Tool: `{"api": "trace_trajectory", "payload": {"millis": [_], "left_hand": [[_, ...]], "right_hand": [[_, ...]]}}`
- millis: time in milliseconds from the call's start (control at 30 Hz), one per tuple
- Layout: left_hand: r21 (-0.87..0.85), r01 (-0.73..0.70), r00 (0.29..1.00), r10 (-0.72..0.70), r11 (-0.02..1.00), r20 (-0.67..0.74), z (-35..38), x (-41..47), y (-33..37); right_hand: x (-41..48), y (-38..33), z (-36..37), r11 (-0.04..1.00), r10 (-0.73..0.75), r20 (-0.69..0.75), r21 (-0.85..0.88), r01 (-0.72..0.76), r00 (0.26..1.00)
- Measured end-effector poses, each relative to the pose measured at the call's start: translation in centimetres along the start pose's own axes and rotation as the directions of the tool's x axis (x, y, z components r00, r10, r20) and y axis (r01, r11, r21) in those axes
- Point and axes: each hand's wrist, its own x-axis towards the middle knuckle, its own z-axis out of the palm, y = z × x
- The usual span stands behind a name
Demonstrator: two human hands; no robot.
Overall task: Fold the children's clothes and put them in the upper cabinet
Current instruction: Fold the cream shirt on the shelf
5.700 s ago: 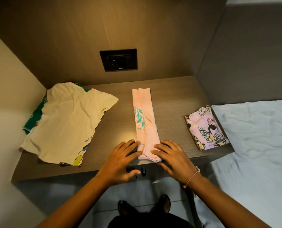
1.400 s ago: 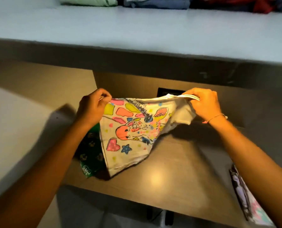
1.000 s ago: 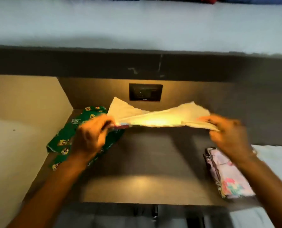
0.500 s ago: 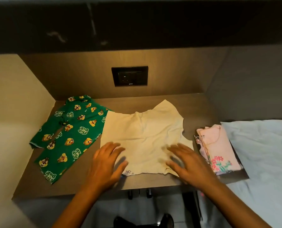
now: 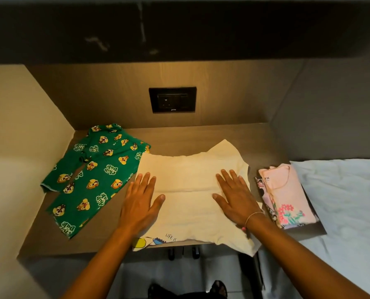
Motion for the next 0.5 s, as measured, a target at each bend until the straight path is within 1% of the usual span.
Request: {"api": "trace_trajectory", "payload": {"millis": [67,133,200,267,367,433,500], "left_hand": [[-0.003,-0.025,0.999,0.025,1.0,-0.035,-1.0,0.3,-0.5],[0.015,-0.099,0.994,0.1,0.995,-0.04,-2.3,1.2,-1.5],[0.001,-0.176,0.984,0.175,0.984,-0.043,-3.3,2.1,-2.5],[-0.004,-0.217,0.973,0.216,0.976,-0.084,-3.8,2.5,-2.8],[0.003,-0.232,0.966,0.23,0.973,-0.117,-3.7,2.6,-2.2],[-0.032,-0.237,0.959,0.228,0.971,-0.166,-3.8,2.6,-2.0],[-0.08,-0.219,0.955,0.197,0.972,-0.221,-4.5,2.9,-1.8]], "right_hand": [[0.2,0.6,-1.1,1.0,-0.012,-0.04,-0.017,0.011,0.999],[0.6,1.4,-2.4,0.999,-0.023,-0.064,-0.029,0.021,0.998],[0.8,1.9,-3.1,1.0,-0.023,-0.08,-0.006,0.023,0.997],[0.9,1.8,-3.2,0.999,-0.009,-0.123,0.033,0.014,0.992],[1.1,1.3,-2.9,0.999,0.018,-0.173,0.029,-0.013,0.985],[0.9,1.1,-2.8,0.999,0.032,-0.191,0.02,-0.028,0.981],[1.2,1.0,-3.5,0.997,0.051,-0.27,0.076,-0.032,0.961]]}}
